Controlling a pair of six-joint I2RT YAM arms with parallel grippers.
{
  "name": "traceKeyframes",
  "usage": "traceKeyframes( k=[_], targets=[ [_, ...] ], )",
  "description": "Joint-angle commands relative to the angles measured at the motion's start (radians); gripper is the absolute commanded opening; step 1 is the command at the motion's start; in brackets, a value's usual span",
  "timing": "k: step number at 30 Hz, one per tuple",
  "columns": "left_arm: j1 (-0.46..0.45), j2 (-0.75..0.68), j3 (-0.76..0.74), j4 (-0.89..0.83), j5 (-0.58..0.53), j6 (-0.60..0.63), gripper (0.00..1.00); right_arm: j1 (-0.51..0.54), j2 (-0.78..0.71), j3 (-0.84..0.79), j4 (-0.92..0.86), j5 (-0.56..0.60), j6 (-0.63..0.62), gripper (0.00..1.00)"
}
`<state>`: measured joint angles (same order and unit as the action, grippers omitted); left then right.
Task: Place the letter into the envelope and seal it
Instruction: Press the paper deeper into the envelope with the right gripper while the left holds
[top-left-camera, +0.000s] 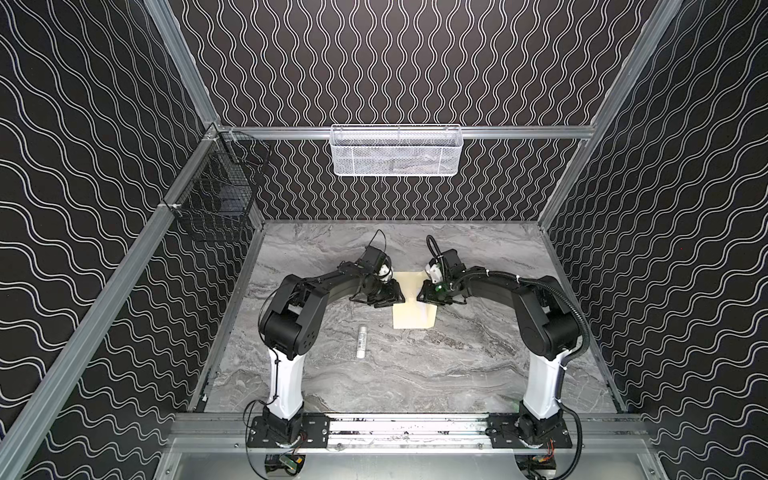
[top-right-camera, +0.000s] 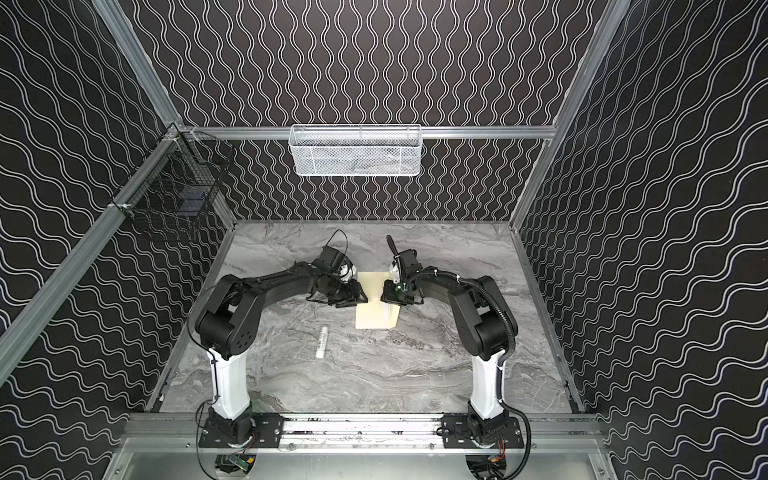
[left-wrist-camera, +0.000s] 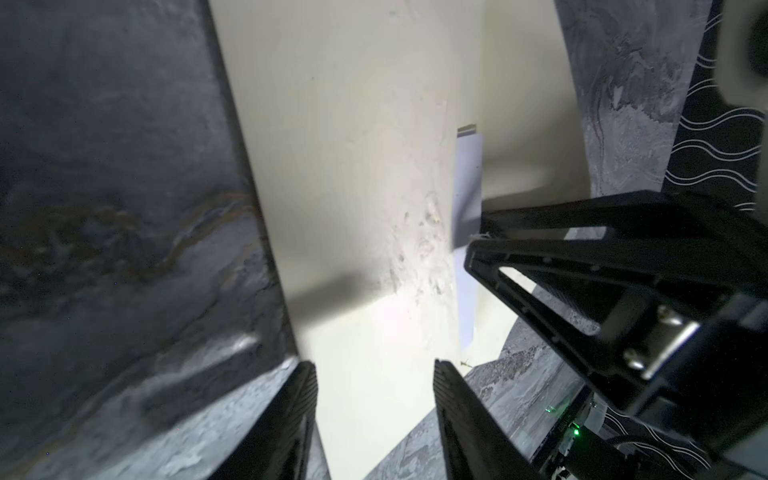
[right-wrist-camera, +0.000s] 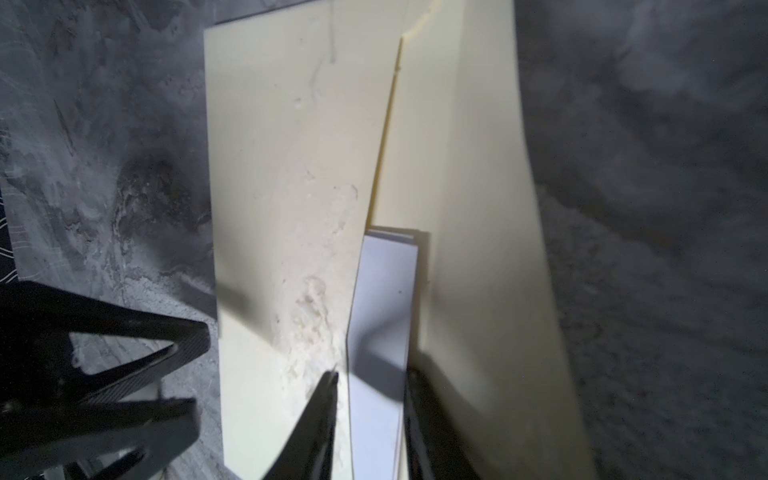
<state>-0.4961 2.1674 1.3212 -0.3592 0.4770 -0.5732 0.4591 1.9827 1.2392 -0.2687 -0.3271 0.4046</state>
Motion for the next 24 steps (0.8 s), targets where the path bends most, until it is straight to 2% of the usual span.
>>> traceKeyframes(
  k=[1,24],
  targets=[
    [-0.002,0.007,-0.009,0.026,0.005,0.009,0.50,0.004,0.005,-0.001,-0.003,-0.005,0.010,0.30],
    [-0.005,0.007,-0.053,0.062,0.022,-0.002,0.50,0.029,0.009,0.017,0.001,-0.023,0.028,0.28]
  ],
)
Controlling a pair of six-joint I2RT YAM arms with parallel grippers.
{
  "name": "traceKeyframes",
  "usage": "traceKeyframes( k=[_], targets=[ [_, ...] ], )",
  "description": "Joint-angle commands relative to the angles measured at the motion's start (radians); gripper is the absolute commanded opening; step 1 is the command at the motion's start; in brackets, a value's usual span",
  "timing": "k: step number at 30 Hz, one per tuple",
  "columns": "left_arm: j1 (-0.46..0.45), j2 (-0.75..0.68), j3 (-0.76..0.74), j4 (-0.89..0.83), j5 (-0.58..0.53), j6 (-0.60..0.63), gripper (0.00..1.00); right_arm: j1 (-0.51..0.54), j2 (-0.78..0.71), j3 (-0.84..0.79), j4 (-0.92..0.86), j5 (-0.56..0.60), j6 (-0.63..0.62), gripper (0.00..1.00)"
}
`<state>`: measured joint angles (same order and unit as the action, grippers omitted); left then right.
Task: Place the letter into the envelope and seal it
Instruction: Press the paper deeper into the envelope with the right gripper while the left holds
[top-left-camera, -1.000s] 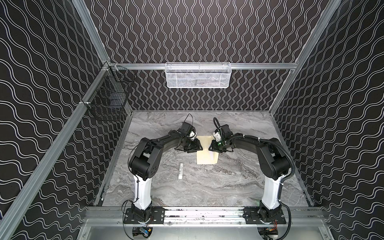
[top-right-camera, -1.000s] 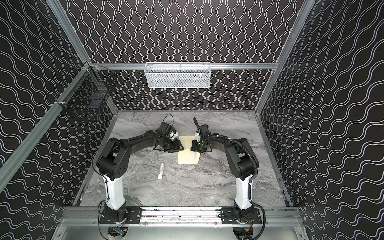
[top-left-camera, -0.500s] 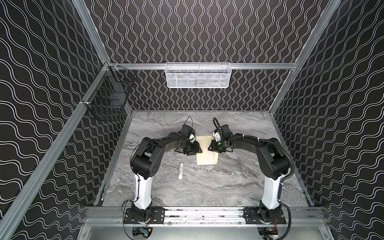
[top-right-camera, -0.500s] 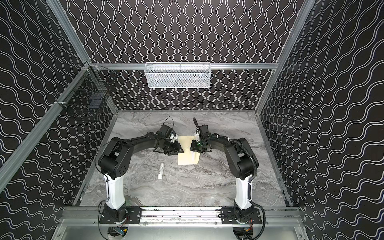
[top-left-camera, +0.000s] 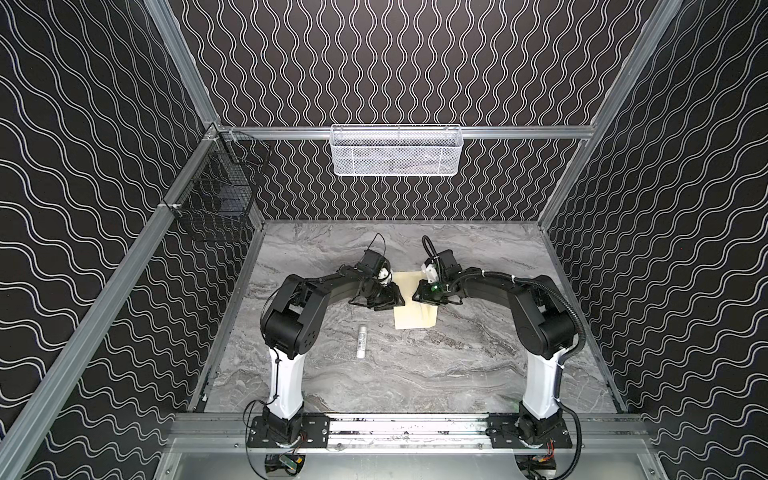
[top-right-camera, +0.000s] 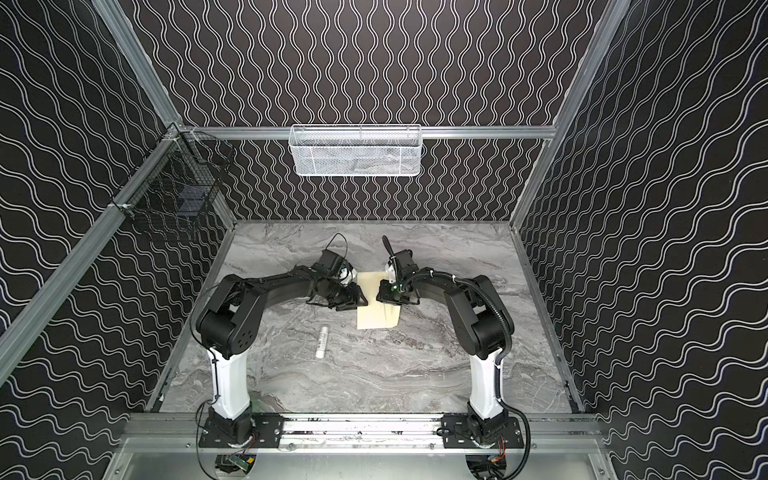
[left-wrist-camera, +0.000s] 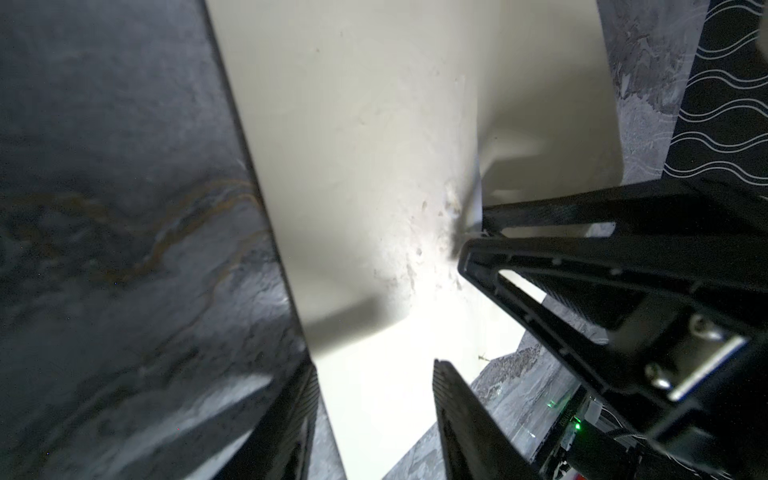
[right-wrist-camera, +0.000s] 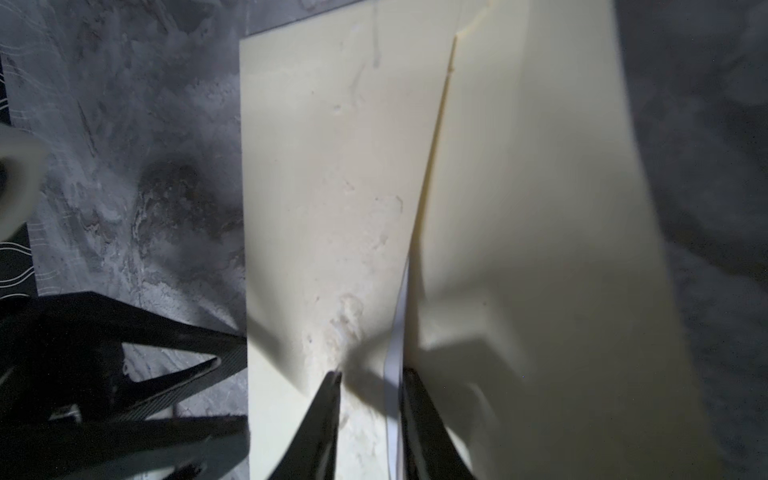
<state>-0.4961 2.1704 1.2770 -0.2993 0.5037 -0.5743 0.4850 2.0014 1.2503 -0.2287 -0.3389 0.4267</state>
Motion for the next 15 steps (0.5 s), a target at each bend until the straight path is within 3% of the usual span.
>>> traceKeyframes(
  k=[1,8,15],
  targets=[
    [-0.004,0.002,-0.011,0.003,-0.005,0.000,0.50,0.004,-0.016,0.009,-0.048,-0.006,0.004,0.28],
    [-0.003,-0.010,-0.020,0.002,-0.008,0.004,0.50,0.002,-0.057,0.051,-0.152,0.158,-0.039,0.33],
    [-0.004,-0.006,-0.024,0.013,0.004,0.000,0.51,0.008,-0.036,0.035,-0.115,0.109,-0.020,0.36]
  ],
)
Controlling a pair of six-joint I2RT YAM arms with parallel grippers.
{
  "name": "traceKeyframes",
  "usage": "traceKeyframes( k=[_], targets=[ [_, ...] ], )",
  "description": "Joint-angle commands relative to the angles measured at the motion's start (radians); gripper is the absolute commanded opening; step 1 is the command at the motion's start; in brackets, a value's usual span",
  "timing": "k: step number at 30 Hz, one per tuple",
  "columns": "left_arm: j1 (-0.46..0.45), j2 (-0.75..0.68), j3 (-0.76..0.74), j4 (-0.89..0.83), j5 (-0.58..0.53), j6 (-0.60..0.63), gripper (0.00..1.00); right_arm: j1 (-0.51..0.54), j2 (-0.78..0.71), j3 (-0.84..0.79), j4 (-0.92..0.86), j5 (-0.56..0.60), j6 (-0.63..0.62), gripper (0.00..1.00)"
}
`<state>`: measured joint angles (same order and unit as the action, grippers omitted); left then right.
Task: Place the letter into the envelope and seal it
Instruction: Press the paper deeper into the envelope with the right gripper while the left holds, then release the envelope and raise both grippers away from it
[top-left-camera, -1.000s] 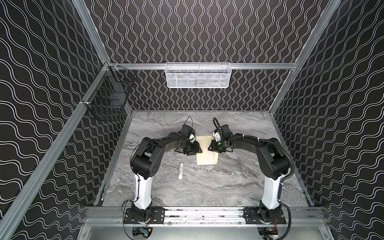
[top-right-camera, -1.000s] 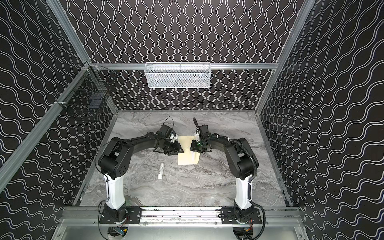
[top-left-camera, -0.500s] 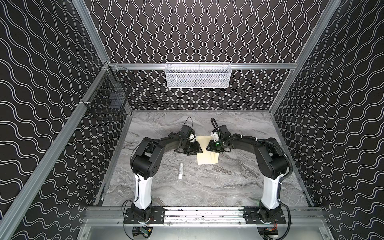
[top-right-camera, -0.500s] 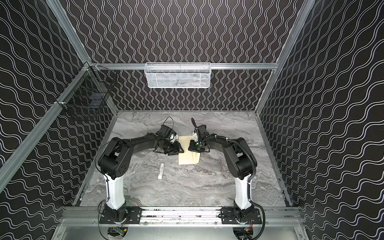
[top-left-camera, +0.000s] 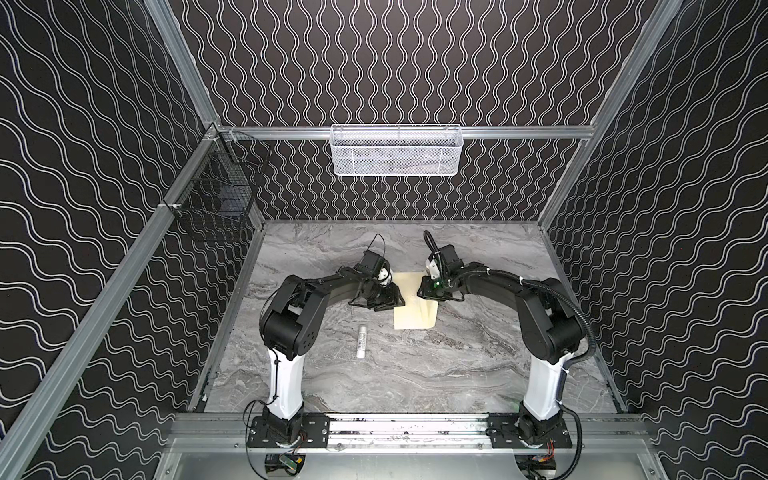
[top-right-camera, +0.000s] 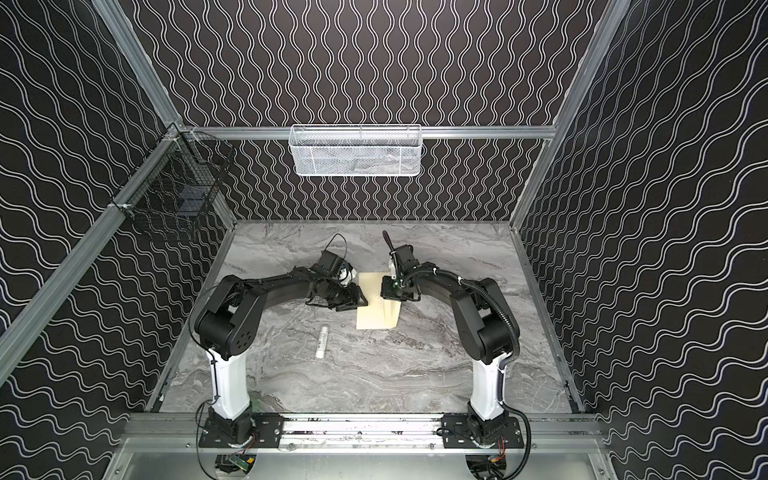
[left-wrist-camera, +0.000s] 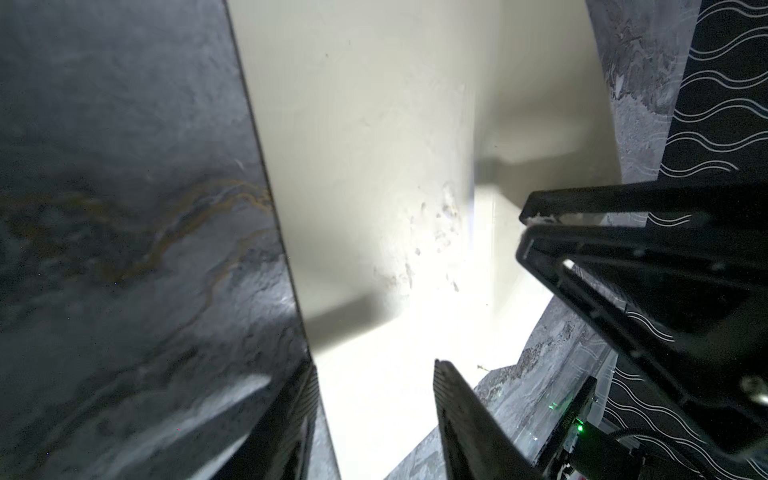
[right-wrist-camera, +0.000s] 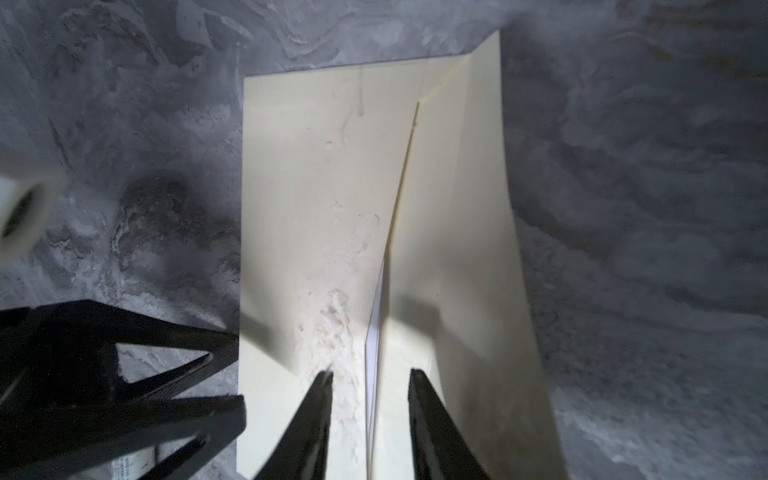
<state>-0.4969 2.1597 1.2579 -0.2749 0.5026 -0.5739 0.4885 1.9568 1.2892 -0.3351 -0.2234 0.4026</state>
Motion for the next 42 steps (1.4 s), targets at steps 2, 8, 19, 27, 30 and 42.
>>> traceKeyframes(
  k=[2,8,19,27,30,42],
  targets=[
    [-0.004,0.007,-0.005,-0.009,0.008,-0.001,0.51,0.010,0.018,-0.004,-0.004,-0.011,0.005,0.37],
    [-0.005,0.008,-0.002,-0.010,0.013,0.001,0.50,0.018,0.043,0.002,0.007,-0.027,0.010,0.34],
    [-0.011,0.012,0.001,-0.009,0.017,0.001,0.50,0.037,0.063,0.019,0.016,-0.045,0.019,0.32],
    [-0.015,0.006,-0.002,-0.007,0.016,-0.001,0.50,0.045,0.066,0.022,0.018,-0.044,0.024,0.31],
    [-0.016,-0.001,-0.001,-0.015,0.016,-0.001,0.50,0.048,0.057,0.020,0.016,-0.038,0.023,0.32],
    [-0.005,-0.078,0.013,-0.068,-0.035,0.043,0.64,0.060,-0.090,0.022,-0.061,0.047,0.011,0.37]
  ],
)
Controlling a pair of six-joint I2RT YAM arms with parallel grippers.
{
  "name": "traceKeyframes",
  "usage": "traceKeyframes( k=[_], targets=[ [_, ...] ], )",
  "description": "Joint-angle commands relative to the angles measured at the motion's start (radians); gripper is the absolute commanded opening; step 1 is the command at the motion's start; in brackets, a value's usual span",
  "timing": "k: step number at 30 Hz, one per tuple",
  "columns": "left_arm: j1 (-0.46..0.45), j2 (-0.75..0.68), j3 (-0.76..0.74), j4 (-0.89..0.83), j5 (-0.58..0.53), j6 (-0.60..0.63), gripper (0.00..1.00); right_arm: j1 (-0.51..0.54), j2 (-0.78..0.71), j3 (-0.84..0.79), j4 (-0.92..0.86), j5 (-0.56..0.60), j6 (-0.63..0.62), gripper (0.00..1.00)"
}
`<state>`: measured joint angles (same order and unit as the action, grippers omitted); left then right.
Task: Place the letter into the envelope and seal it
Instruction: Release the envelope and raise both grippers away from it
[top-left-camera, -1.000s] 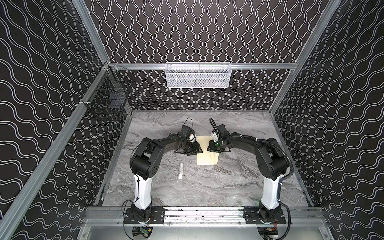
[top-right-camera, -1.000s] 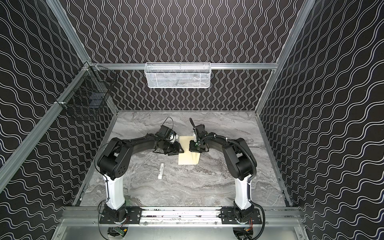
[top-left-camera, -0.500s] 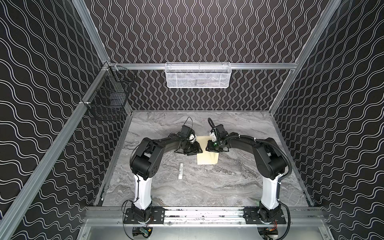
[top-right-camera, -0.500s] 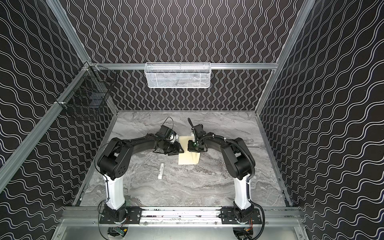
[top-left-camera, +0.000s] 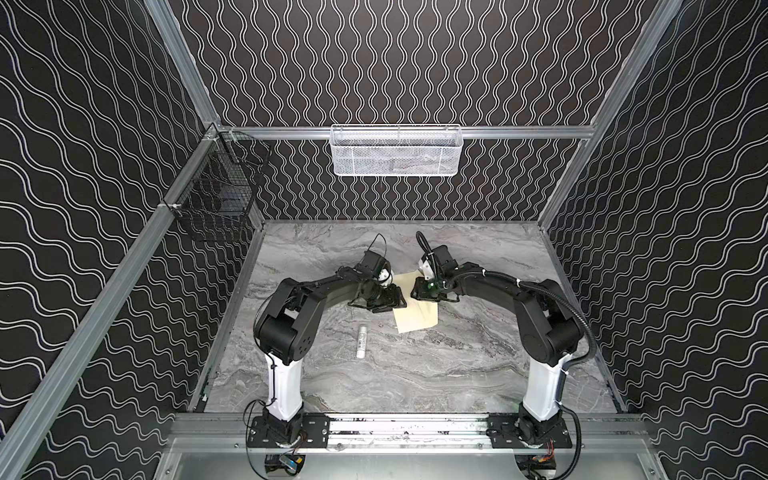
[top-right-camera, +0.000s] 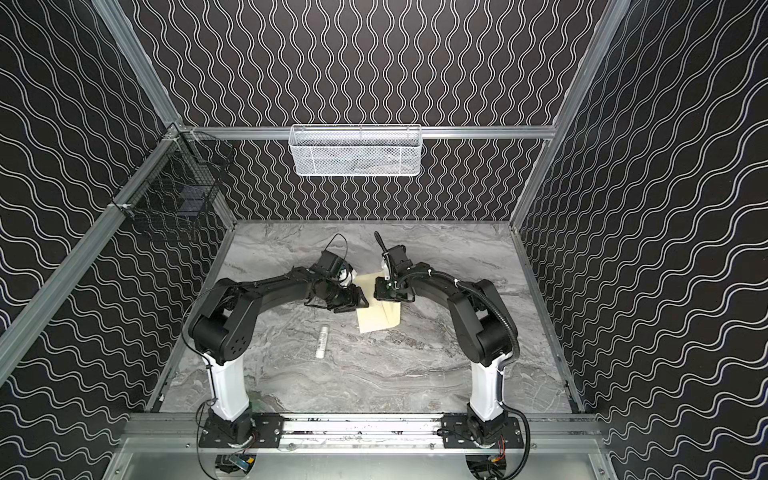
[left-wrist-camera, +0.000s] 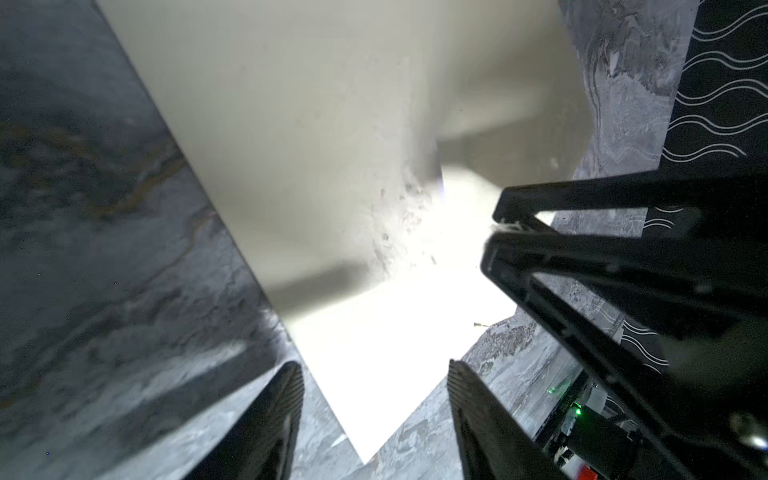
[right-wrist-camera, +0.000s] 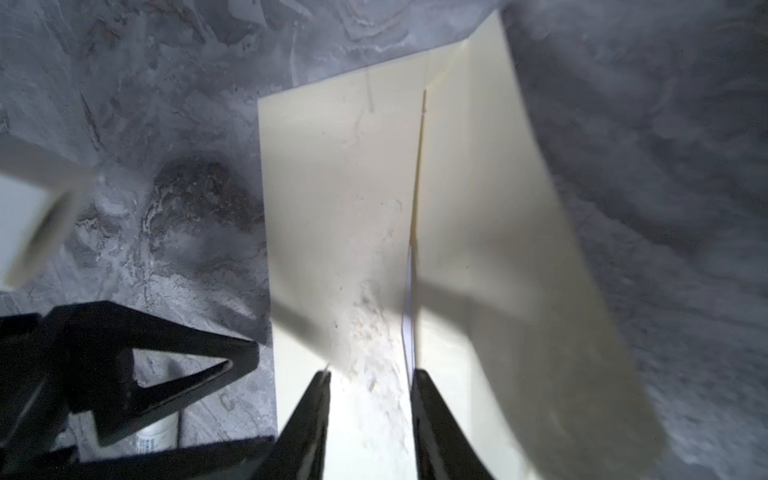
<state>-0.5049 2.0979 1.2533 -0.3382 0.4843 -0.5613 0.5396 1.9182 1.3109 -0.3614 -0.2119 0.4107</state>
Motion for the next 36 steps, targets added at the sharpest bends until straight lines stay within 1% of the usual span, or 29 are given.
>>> traceKeyframes(
  k=[1,4,7,9,13,16,19,24,25,26,27,30,35,36],
  targets=[
    [0.003,-0.018,0.026,-0.008,-0.017,0.032,0.65,0.013,-0.068,0.000,-0.046,0.045,0.001,0.38],
    [0.003,-0.018,0.055,-0.014,-0.010,0.032,0.67,0.025,-0.136,-0.025,-0.064,0.081,-0.001,0.40],
    [0.001,-0.023,0.087,-0.036,-0.015,0.043,0.68,0.055,-0.230,-0.096,-0.052,0.170,0.008,0.41],
    [0.002,-0.018,0.121,-0.057,-0.023,0.057,0.70,0.084,-0.284,-0.146,-0.052,0.255,0.017,0.43],
    [0.001,0.001,0.199,-0.102,-0.045,0.083,0.73,0.112,-0.361,-0.241,-0.036,0.345,0.040,0.45],
    [0.002,0.022,0.247,-0.129,-0.051,0.096,0.77,0.122,-0.430,-0.325,0.009,0.362,0.055,0.46],
    [0.001,0.037,0.277,-0.150,-0.065,0.109,0.83,0.127,-0.487,-0.416,0.070,0.361,0.068,0.52],
    [0.001,0.059,0.341,-0.202,-0.111,0.140,0.90,0.128,-0.505,-0.480,0.113,0.363,0.082,0.61],
    [0.002,0.070,0.359,-0.215,-0.115,0.149,0.90,0.128,-0.502,-0.486,0.118,0.362,0.085,0.62],
    [0.001,0.082,0.381,-0.232,-0.122,0.158,0.91,0.128,-0.500,-0.491,0.124,0.361,0.082,0.70],
    [0.002,0.097,0.408,-0.248,-0.127,0.166,0.91,0.128,-0.496,-0.497,0.130,0.362,0.082,0.74],
    [0.001,0.137,0.471,-0.282,-0.150,0.185,0.92,0.128,-0.490,-0.509,0.144,0.364,0.081,0.84],
    [0.002,0.228,0.604,-0.329,-0.161,0.216,0.91,0.127,-0.482,-0.530,0.176,0.373,0.082,0.88],
    [0.002,0.246,0.629,-0.336,-0.149,0.224,0.90,0.127,-0.480,-0.537,0.189,0.368,0.083,0.88]
  ],
)
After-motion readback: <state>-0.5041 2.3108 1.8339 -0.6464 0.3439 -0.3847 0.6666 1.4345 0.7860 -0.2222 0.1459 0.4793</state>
